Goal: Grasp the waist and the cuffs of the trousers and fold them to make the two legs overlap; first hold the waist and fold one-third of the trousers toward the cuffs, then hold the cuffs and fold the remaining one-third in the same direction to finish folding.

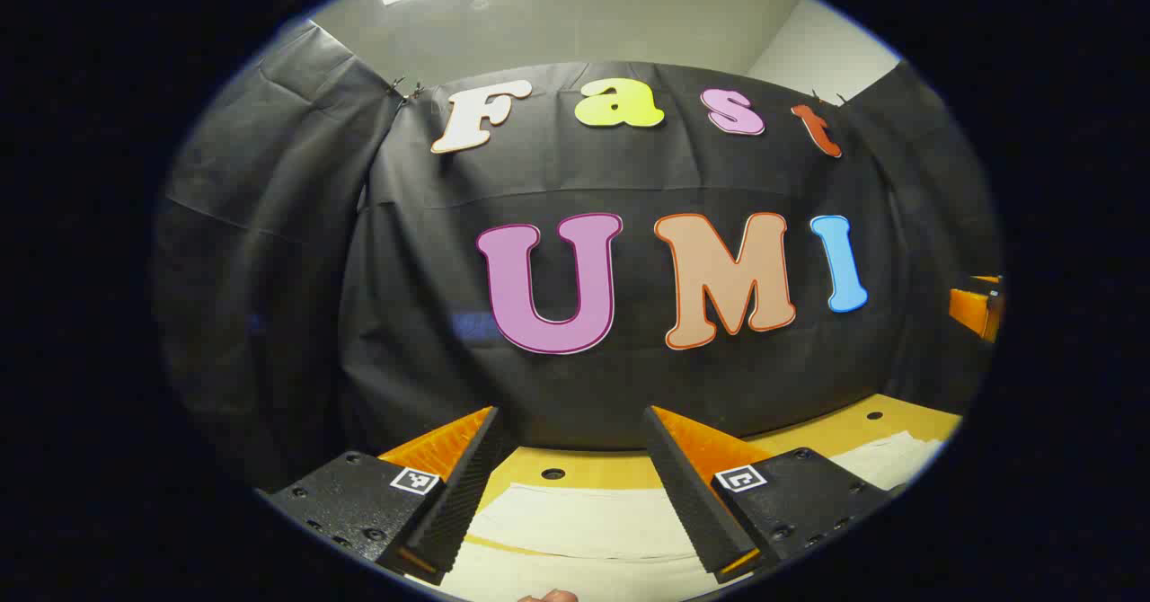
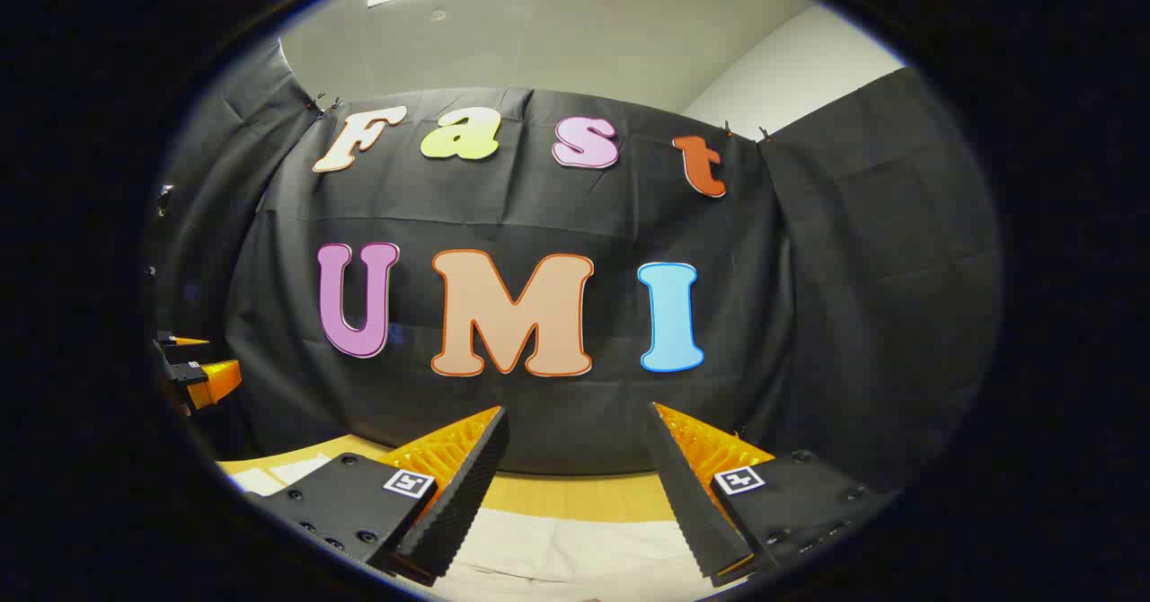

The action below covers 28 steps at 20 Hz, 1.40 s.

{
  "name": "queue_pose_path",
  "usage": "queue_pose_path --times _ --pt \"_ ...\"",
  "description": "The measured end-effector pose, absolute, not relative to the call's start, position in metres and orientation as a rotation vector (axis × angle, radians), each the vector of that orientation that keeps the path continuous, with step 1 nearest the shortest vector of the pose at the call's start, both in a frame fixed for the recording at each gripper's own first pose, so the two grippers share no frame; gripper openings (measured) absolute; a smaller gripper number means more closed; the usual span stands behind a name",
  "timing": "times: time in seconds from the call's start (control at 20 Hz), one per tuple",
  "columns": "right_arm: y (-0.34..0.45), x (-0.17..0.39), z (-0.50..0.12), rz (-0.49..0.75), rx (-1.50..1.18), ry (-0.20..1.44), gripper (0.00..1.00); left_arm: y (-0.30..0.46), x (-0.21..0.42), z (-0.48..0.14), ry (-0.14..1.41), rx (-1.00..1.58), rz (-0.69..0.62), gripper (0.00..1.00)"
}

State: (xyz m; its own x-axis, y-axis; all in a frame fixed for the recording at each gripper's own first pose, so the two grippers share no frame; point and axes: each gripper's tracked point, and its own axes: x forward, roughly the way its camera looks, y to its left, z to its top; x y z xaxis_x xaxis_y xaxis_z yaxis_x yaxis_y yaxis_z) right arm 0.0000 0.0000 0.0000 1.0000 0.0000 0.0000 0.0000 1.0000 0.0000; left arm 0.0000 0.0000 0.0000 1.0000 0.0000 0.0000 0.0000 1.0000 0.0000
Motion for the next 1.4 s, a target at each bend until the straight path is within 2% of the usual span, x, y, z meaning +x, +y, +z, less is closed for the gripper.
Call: queue_pose_path --times 0.15,0.2,0.3,0.5,0.55,0.65,1.4 --pt "-0.008 0.008 -0.001 0.005 0.0 0.0 0.97 -0.006 0.0 0.002 -0.01 0.003 0.009 0.97" --pt "-0.011 0.01 0.0 0.004 0.006 -0.003 0.97 -0.007 0.001 0.002 -0.009 0.007 0.012 0.94" --pt "-0.017 0.013 0.0 -0.001 0.009 -0.005 0.97 -0.012 0.001 0.002 -0.008 0.015 0.008 0.97" --pt "-0.024 0.014 -0.001 -0.009 0.011 -0.005 0.97 -0.018 -0.002 0.006 -0.021 0.025 0.001 0.95" --pt "-0.025 0.014 0.0 -0.011 0.01 -0.006 0.97 -0.018 -0.002 0.006 -0.025 0.027 0.0 0.99" --pt "-0.027 0.012 0.003 -0.013 0.008 -0.011 0.97 -0.017 -0.003 0.006 -0.026 0.03 0.001 0.96" --pt "-0.01 0.0 -0.003 0.057 -0.017 -0.002 0.98 -0.01 -0.027 -0.015 0.029 0.055 -0.001 0.96"
